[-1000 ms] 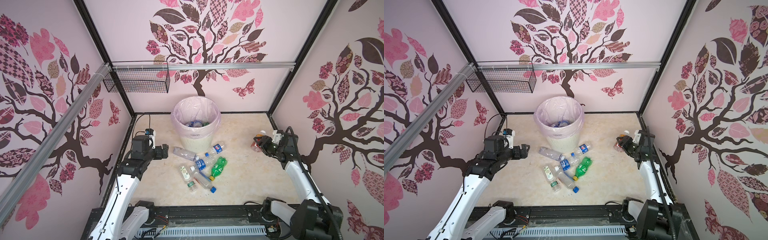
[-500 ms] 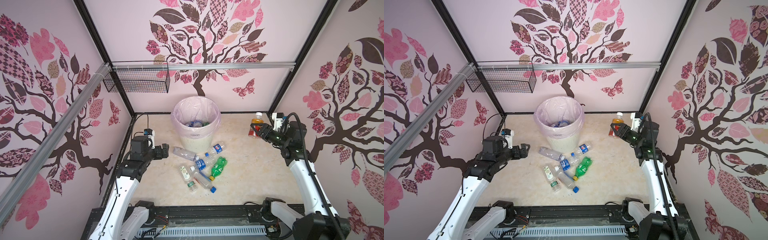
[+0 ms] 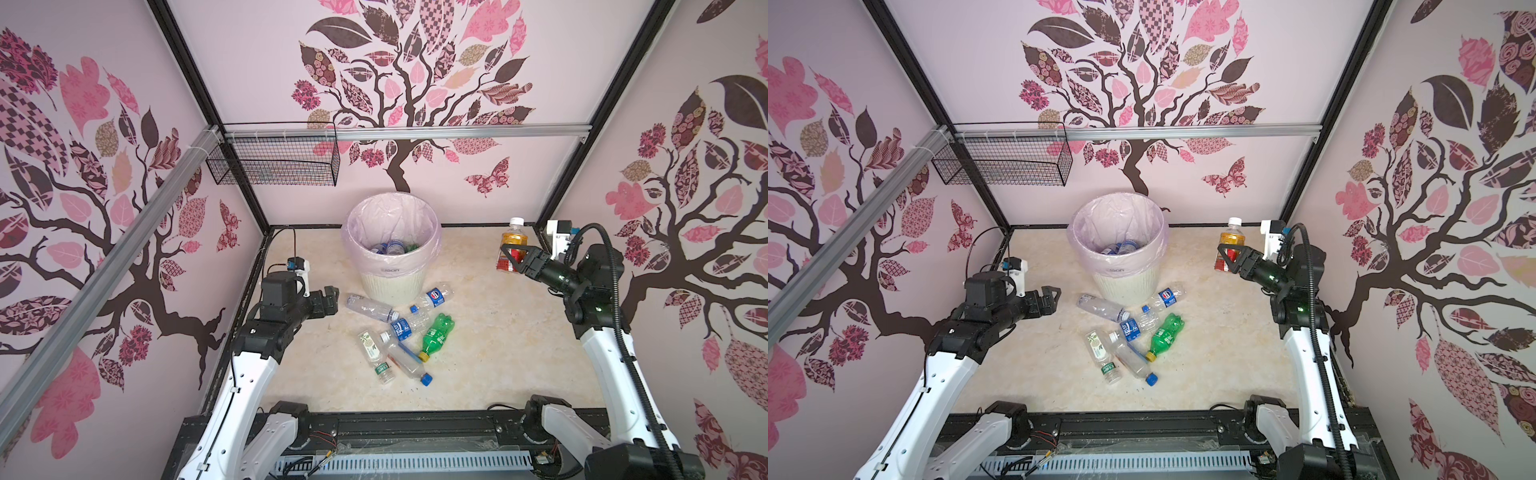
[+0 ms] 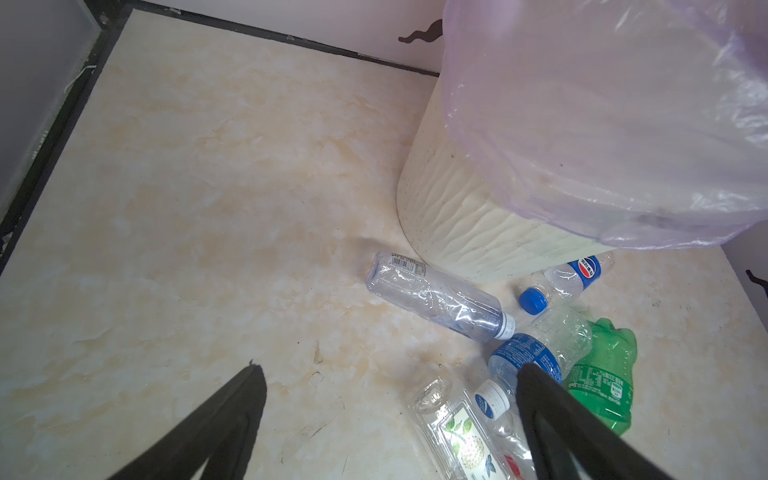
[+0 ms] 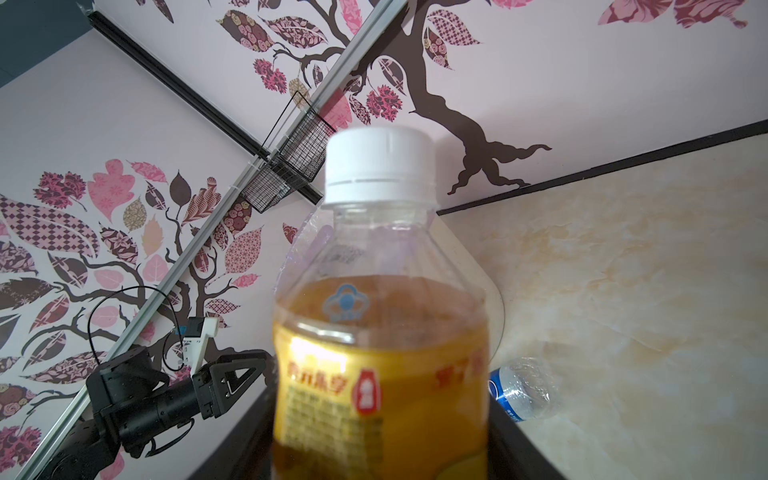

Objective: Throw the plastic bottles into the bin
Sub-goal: 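Carry the tea bottle with the right gripper toward the bin, then release the tea bottle into the bin while the left gripper reaches to the pile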

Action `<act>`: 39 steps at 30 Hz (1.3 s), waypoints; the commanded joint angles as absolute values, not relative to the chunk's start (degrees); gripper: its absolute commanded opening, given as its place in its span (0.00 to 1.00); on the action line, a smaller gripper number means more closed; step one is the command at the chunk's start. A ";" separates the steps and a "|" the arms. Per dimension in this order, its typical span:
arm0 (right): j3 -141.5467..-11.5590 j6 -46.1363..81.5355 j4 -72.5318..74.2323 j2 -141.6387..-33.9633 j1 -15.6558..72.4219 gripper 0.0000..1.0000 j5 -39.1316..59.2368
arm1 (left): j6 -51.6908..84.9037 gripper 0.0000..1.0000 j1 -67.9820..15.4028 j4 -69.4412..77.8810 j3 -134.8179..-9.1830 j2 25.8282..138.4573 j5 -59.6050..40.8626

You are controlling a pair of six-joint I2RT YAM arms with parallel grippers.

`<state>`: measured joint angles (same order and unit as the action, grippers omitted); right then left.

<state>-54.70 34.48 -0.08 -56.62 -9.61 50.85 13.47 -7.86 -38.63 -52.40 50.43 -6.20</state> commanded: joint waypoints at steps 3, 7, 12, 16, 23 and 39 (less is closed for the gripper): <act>-56.31 38.95 11.13 -58.38 -8.97 0.61 55.61 | 14.03 0.98 -7.61 -36.83 -51.02 49.76 -6.94; -59.05 34.49 8.18 -59.87 -6.71 0.61 53.39 | 13.84 0.98 -7.64 -37.07 -50.57 48.83 -6.12; -63.97 28.28 1.74 -63.27 -2.35 0.60 50.09 | 14.31 0.98 -7.58 -37.18 -50.63 48.25 -5.89; -65.69 27.07 1.64 -63.92 -0.46 0.60 48.58 | 14.85 0.98 -7.64 -37.21 -50.37 47.60 -5.70; -81.22 19.10 -6.87 -74.96 11.55 0.60 39.45 | 14.50 0.98 -7.62 -38.23 -50.79 47.46 -6.14; -109.29 11.46 -24.66 -96.74 23.40 0.95 28.43 | 16.61 0.98 -7.60 -42.87 -51.41 43.47 -10.56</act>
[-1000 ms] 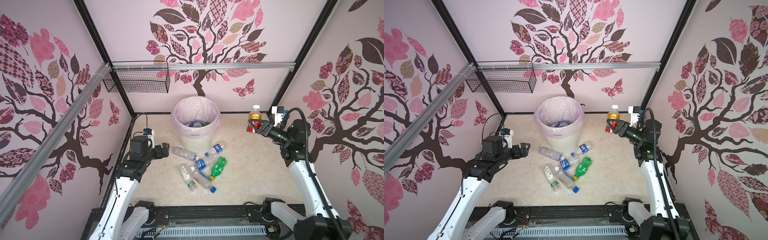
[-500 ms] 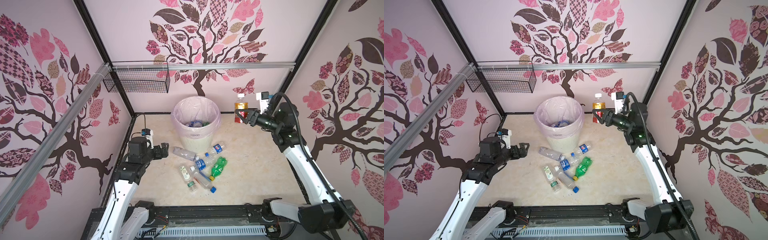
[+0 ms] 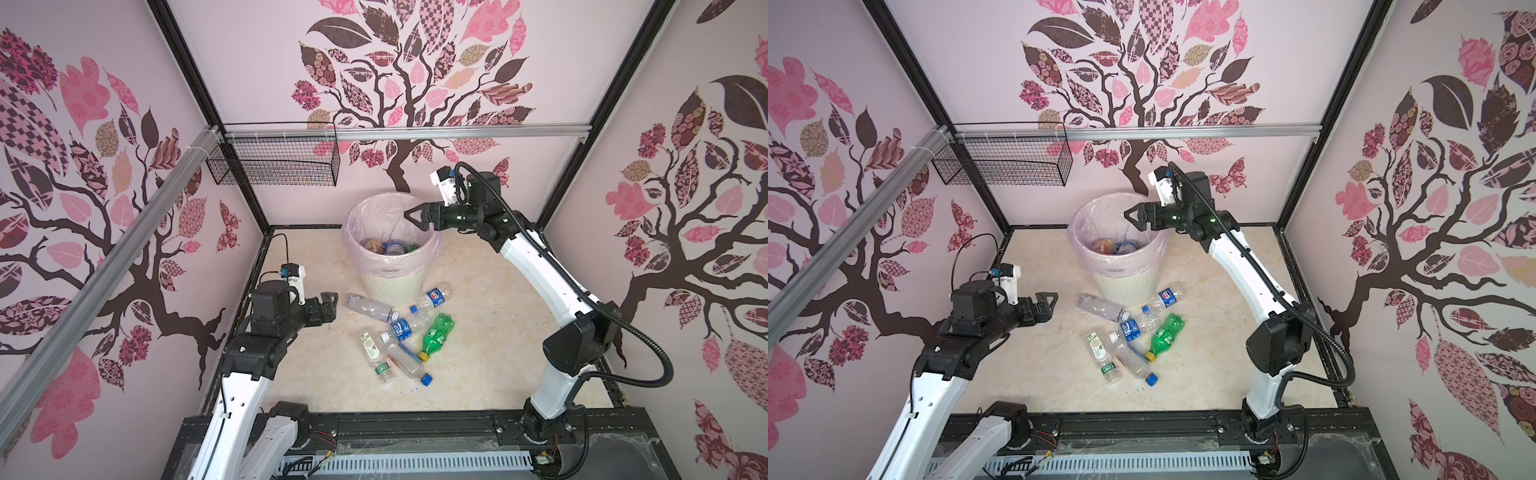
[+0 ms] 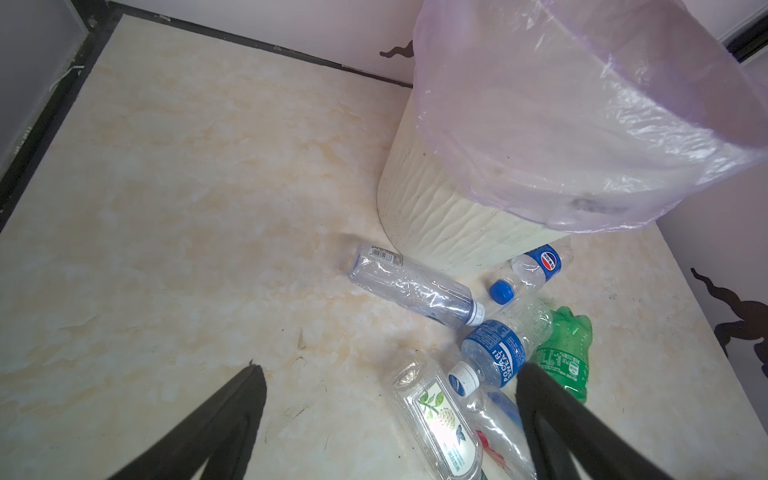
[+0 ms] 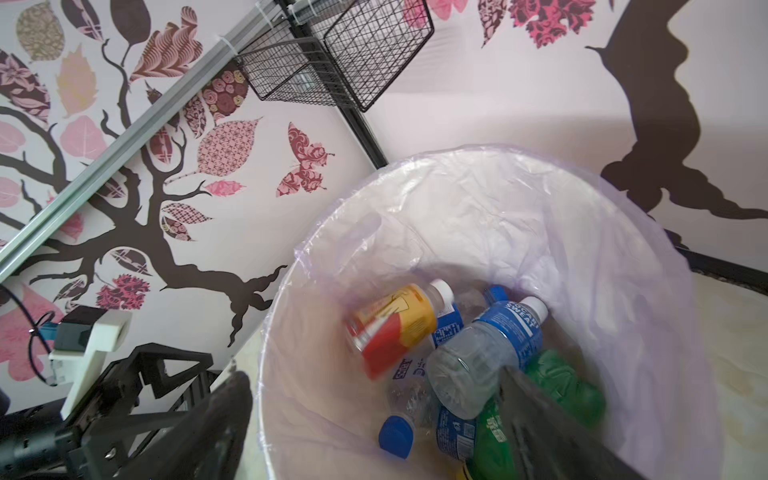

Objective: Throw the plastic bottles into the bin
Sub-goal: 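Release the tea bottle into the bin while the left gripper reaches to the pile, then close the left gripper on the clear leaf-printed bottle and lift it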

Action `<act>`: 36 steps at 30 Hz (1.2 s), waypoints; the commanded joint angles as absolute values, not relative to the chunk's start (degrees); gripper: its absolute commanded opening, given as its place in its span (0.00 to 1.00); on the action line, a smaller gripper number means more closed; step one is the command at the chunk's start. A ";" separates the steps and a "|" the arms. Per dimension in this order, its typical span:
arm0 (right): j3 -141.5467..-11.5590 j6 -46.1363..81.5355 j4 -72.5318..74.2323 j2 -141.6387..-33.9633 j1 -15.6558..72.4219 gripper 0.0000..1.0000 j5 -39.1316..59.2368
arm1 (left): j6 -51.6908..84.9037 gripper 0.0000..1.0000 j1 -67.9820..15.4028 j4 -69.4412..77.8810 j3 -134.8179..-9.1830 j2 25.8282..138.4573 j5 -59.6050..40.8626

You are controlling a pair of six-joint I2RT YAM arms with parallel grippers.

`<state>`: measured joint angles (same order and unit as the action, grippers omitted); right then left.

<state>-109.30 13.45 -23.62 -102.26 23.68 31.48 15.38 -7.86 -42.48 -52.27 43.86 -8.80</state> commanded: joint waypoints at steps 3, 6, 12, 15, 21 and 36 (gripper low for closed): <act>-106.33 10.39 -25.85 -92.19 23.25 0.95 25.31 | 17.87 0.98 -7.64 -42.02 -50.82 44.54 -12.71; -100.84 10.33 -26.13 -86.80 22.52 0.95 21.35 | 19.11 0.98 -7.75 -41.51 -50.30 45.91 -15.70; -84.46 15.60 -22.87 -75.44 15.19 0.95 18.19 | 23.21 0.98 -12.68 -39.96 -47.30 47.00 -13.15; -77.30 16.26 -22.57 -71.73 11.99 0.95 17.40 | 25.02 0.98 -17.01 -39.95 -46.56 47.95 -10.18; -67.11 17.72 -21.26 -67.28 11.78 0.96 14.62 | 28.79 0.96 -23.61 -42.37 -44.80 49.64 -4.85; -62.53 20.38 -16.75 -67.68 11.79 0.96 17.51 | 45.35 0.95 -44.21 -31.99 -35.38 57.49 5.88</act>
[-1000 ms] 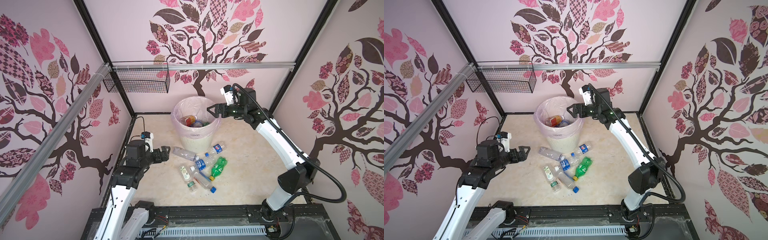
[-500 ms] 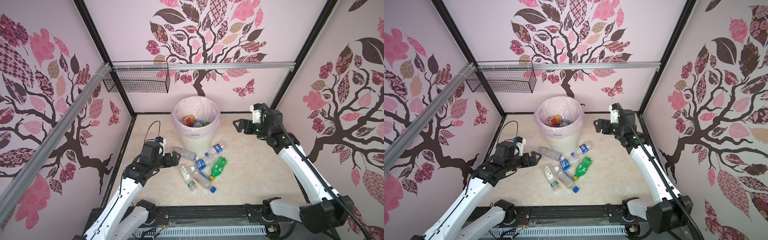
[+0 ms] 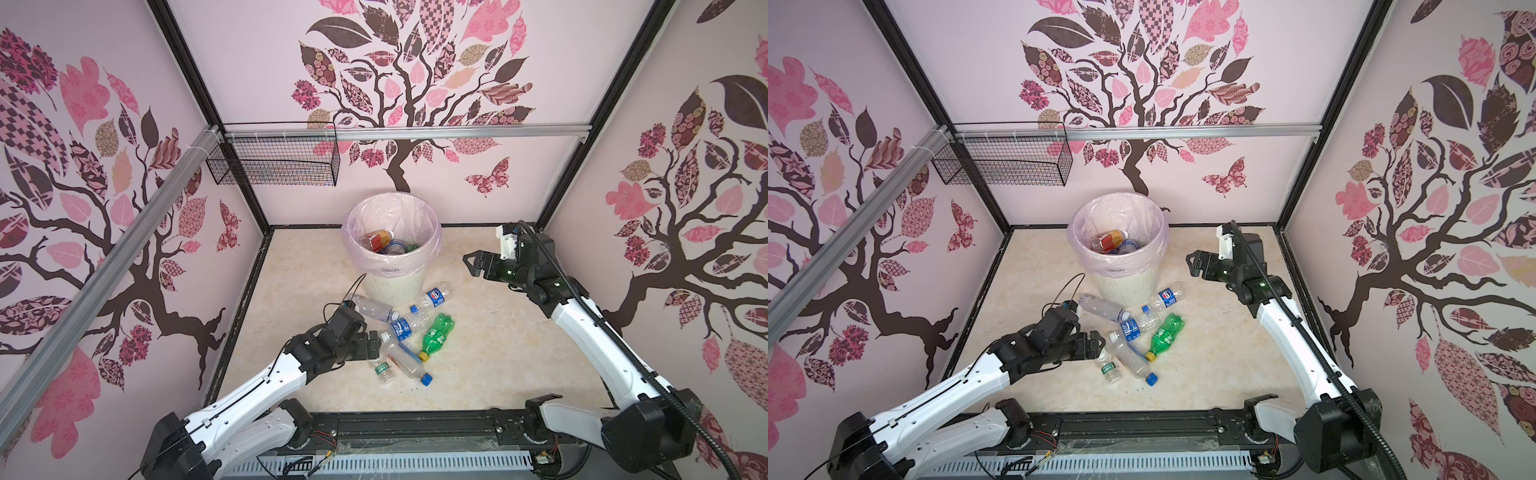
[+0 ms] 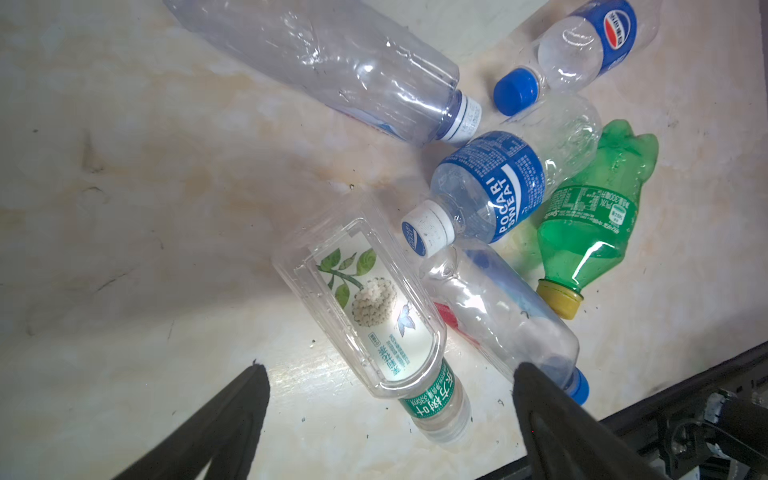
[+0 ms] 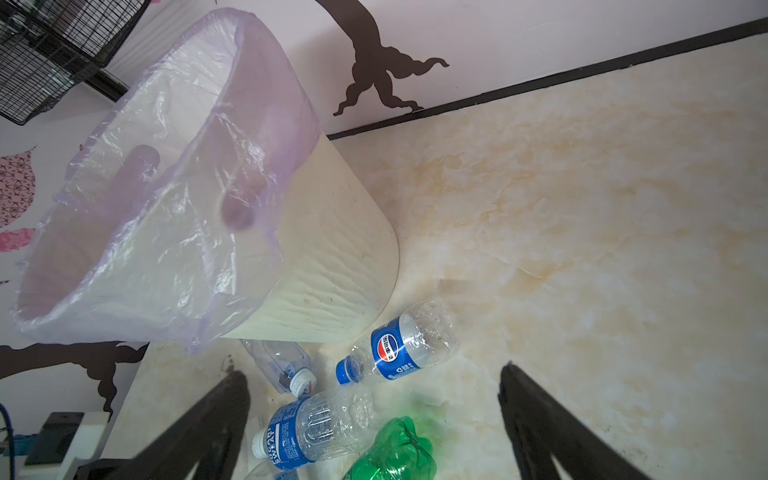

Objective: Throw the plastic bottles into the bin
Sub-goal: 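Close the left gripper on the clear leaf-printed bottle and lift it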

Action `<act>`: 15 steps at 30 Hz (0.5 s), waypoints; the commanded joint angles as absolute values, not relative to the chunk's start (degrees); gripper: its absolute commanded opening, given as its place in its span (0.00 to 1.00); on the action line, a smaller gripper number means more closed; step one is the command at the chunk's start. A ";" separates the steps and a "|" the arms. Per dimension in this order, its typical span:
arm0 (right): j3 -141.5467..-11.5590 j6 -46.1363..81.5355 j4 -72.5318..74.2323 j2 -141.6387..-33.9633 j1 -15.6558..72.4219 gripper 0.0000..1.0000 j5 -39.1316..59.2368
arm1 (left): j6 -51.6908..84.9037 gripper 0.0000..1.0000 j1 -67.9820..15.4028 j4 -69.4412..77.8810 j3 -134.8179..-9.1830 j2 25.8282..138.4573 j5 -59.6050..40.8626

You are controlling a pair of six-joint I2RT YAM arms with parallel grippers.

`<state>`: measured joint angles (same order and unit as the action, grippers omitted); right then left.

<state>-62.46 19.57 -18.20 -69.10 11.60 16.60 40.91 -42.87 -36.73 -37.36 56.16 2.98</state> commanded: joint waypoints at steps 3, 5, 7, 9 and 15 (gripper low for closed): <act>-61.99 20.82 -16.39 -67.69 11.78 0.95 17.82 | 46.40 0.94 -44.93 -30.31 -34.94 60.61 5.87; -61.70 20.83 -16.26 -67.53 11.78 0.95 17.84 | 46.79 0.92 -44.91 -28.80 -34.02 62.04 6.41; -61.51 20.78 -16.26 -67.34 11.80 0.95 17.67 | 46.96 0.92 -44.92 -26.79 -33.11 63.18 6.71; -61.31 20.74 -16.22 -67.22 11.86 0.95 17.59 | 46.99 0.91 -44.96 -24.85 -32.62 64.57 6.82; -60.50 20.92 -16.08 -67.12 11.80 0.95 17.49 | 47.83 0.85 -44.96 -22.06 -34.01 70.60 5.50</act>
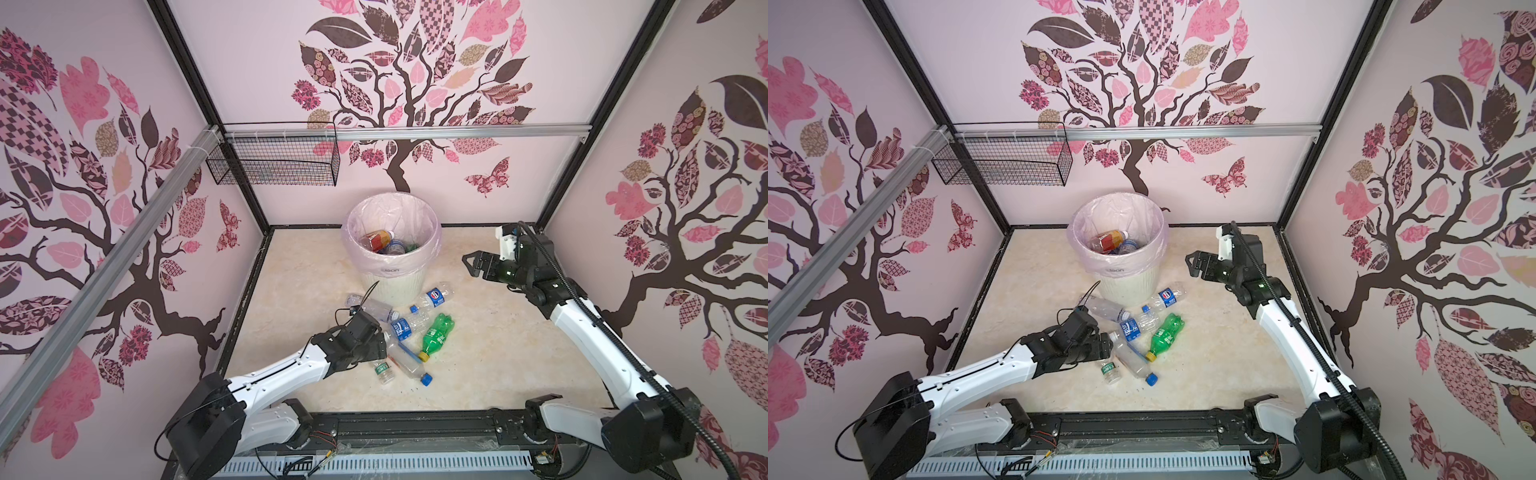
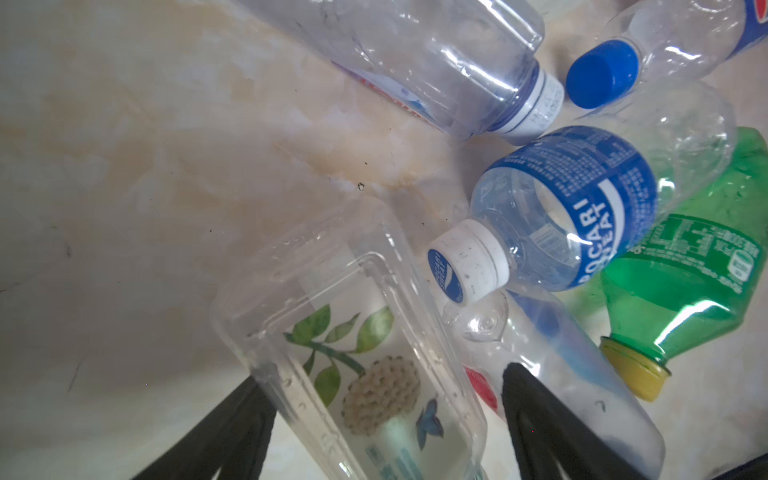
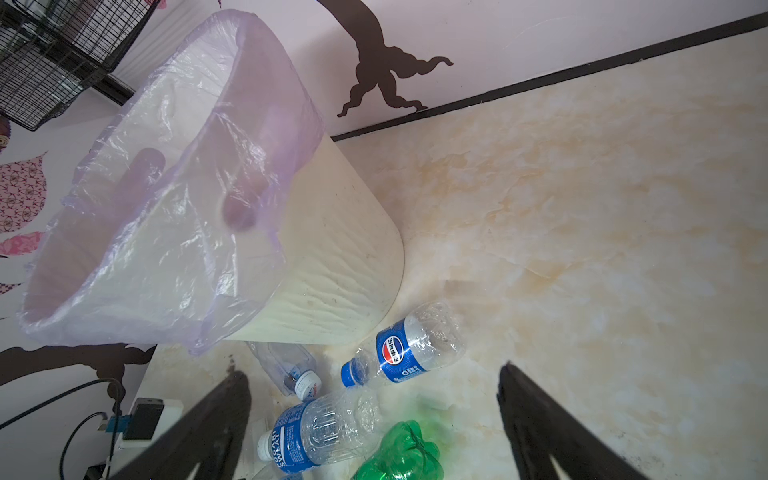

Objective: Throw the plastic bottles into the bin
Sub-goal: 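Close the left gripper on the clear leaf-printed bottle and lift it, then carry the leaf-printed bottle with the left gripper over the bin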

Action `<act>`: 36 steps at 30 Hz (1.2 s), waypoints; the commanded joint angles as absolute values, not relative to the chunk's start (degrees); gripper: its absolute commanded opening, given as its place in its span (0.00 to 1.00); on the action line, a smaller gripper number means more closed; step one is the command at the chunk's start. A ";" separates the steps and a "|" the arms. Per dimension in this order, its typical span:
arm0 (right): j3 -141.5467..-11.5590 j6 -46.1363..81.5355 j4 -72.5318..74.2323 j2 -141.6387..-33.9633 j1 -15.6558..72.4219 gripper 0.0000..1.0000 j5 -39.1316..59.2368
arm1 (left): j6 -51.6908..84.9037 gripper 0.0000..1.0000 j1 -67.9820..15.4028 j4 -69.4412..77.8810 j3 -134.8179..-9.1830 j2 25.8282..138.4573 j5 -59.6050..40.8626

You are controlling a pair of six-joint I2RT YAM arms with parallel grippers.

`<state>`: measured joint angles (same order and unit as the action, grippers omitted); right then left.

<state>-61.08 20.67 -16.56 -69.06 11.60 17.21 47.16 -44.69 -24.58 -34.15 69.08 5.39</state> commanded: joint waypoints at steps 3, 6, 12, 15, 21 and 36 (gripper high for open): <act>-60.13 20.79 -16.17 -66.66 11.86 0.95 17.05 | 47.81 0.80 -44.92 -22.56 -33.95 71.62 6.84; -59.91 20.48 -16.35 -66.44 11.78 0.95 16.32 | 47.38 0.73 -45.00 -23.82 -33.58 71.85 8.45; -59.36 20.73 -15.97 -66.67 11.78 0.94 15.95 | 44.68 0.69 -44.98 -28.09 -33.67 72.33 12.23; -59.12 21.04 -15.74 -66.77 11.78 0.94 15.95 | 43.96 0.66 -44.98 -28.63 -33.27 72.75 13.21; -58.70 21.01 -15.82 -66.28 11.78 0.94 15.31 | 43.34 0.62 -44.93 -29.97 -33.75 74.34 15.19; -57.80 20.57 -18.15 -65.79 11.78 0.93 11.81 | 38.91 0.54 -44.41 -40.21 -40.37 58.58 25.17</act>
<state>-57.93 20.78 -16.58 -67.51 11.60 13.37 41.54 -44.86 -36.16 -35.40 62.43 20.93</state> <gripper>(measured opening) 0.936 0.554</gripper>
